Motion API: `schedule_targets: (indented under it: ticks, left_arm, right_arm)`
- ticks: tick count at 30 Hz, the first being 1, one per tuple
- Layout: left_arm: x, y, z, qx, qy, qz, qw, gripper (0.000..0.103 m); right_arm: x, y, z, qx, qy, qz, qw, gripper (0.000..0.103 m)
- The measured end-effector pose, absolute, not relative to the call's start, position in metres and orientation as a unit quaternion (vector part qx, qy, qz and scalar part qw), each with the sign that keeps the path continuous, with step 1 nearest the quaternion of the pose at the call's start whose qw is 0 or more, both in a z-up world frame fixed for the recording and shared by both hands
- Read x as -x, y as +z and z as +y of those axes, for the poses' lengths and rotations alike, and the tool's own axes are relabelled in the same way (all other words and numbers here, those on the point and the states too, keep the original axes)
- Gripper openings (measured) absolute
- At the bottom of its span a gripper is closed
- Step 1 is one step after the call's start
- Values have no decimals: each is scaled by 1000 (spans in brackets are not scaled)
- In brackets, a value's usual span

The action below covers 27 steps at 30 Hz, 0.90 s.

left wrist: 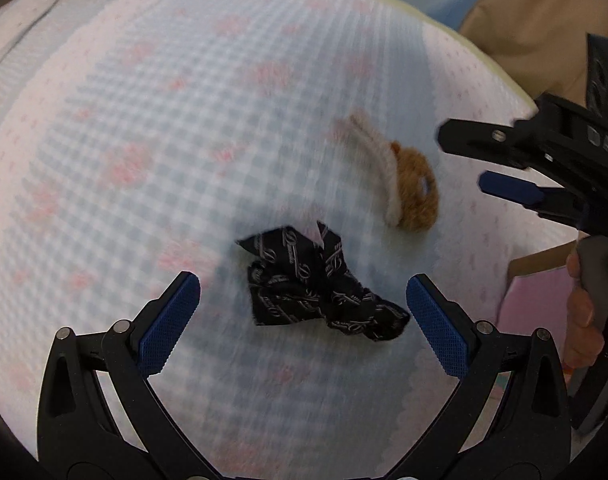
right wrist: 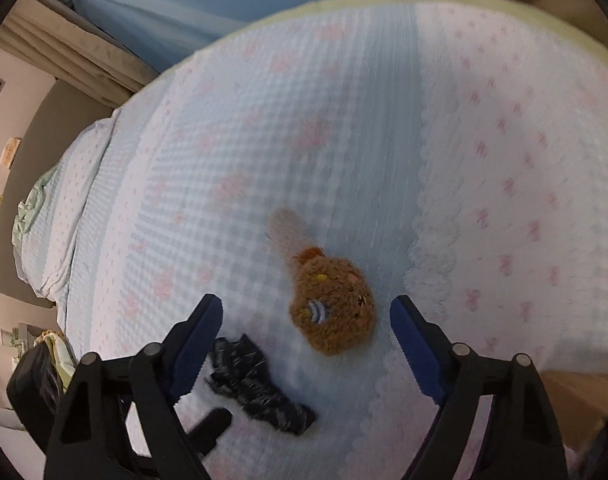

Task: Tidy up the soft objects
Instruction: 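Grasp the brown fuzzy toy with right tool while left tool grasps black cloth, then lift the toy and black cloth and carry them over the box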

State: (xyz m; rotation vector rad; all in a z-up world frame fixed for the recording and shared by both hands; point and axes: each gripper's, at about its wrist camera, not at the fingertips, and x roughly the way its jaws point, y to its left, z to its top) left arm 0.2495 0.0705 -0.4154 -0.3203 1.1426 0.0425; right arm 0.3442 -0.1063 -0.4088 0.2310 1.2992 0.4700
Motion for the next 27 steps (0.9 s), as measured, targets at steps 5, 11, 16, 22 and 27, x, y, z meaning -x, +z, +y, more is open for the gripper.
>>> schedule_targets:
  ticks: [5,11,16,22,27]
  left_arm:
    - [-254,-449,60,150,19,550,821,102]
    - [-261,-473,47,133,17,559,818,88]
    - [-265,-478,28,82,10,563,822,67]
    - [-266,-470,18,65,4,562,825,52]
    - [-260,-453,24,70,6,550,832,51]
  right_arm:
    - [-352,-441,-105,-117,214,609,755,69]
    - [-351,-456,-99,-114,219,615,749,47]
    - [-347,-452,-96,-106,217,607,757,40]
    - [-343,-442,-97,-121,212,596,765,37]
    - [-334,-418,-99,-117,214,580,777,37]
